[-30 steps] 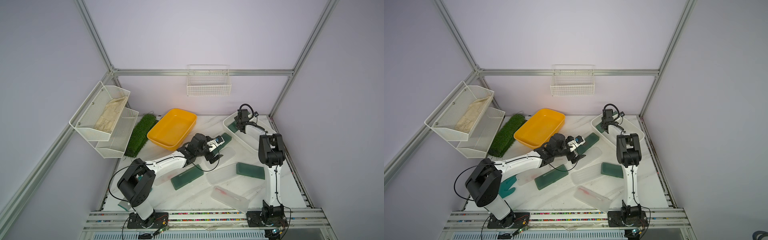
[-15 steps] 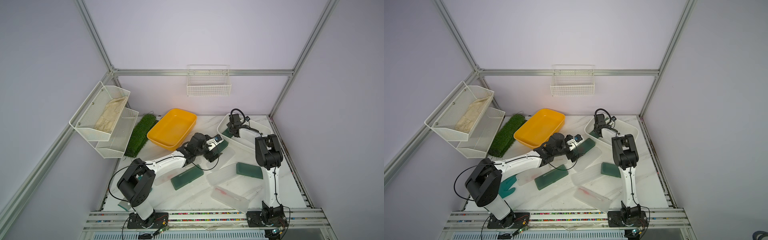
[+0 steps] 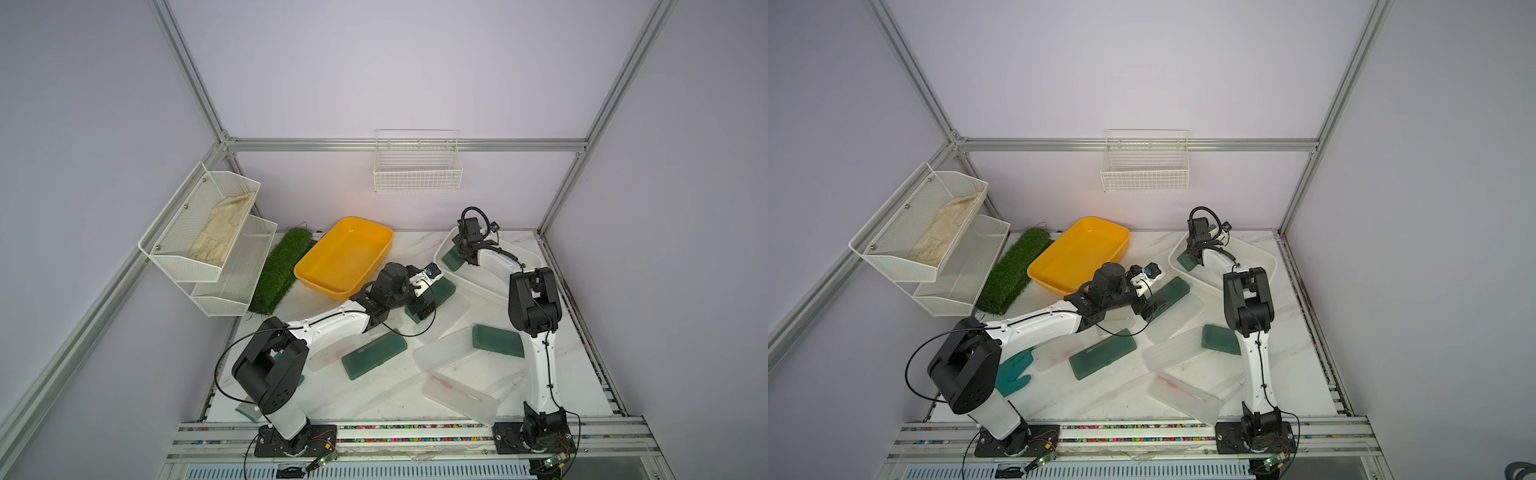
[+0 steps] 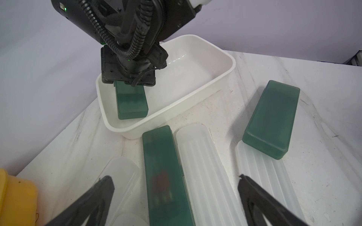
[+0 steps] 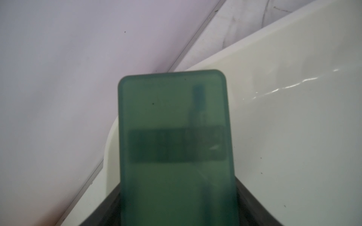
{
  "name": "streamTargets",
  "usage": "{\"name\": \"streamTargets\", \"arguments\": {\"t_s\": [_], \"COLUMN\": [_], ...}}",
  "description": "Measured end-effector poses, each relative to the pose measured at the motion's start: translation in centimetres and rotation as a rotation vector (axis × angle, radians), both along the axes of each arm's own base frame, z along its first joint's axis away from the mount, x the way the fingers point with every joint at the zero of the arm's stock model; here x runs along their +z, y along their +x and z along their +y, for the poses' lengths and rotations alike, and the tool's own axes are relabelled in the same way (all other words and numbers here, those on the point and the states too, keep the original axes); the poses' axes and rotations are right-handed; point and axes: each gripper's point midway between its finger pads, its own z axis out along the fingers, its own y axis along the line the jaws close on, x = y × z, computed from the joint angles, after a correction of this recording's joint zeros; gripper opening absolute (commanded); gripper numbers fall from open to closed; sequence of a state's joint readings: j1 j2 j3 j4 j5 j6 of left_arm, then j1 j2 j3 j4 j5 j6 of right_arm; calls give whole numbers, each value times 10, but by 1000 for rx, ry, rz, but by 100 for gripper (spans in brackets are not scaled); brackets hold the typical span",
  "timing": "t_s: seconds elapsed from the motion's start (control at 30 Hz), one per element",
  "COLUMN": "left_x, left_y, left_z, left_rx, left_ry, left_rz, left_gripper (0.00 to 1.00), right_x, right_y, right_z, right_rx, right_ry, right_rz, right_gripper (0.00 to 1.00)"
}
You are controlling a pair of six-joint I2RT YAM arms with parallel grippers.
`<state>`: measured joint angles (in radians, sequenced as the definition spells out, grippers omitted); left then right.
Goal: Place the pencil cases by color into the storage box
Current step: Place the pencil case at the storage box.
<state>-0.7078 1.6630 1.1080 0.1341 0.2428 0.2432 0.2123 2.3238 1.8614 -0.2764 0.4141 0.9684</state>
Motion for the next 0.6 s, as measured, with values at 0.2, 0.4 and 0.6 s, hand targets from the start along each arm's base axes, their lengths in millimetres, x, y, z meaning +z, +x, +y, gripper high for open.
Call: {"name": "streamTargets", "arguments": {"t_s": [0.2,0.4,0.6], "left_x": [2,5,15], "left_y": [0,0,1], "left_z": [0,0,6], "left_rx": [1,10,38], "left_ry": [-5,-24,-44], "left_rz": [0,5,-2], "left_gripper": [100,100,100], "right_x": [-28,-34,-38], "right_y": [-6,-3,-5], "right_z": [2,8,11], "right_rx": [31,68,92], "right_ry": [-17,-14,-16], "right_rz": [90,119,145], "right_gripper": [61,66,76]}}
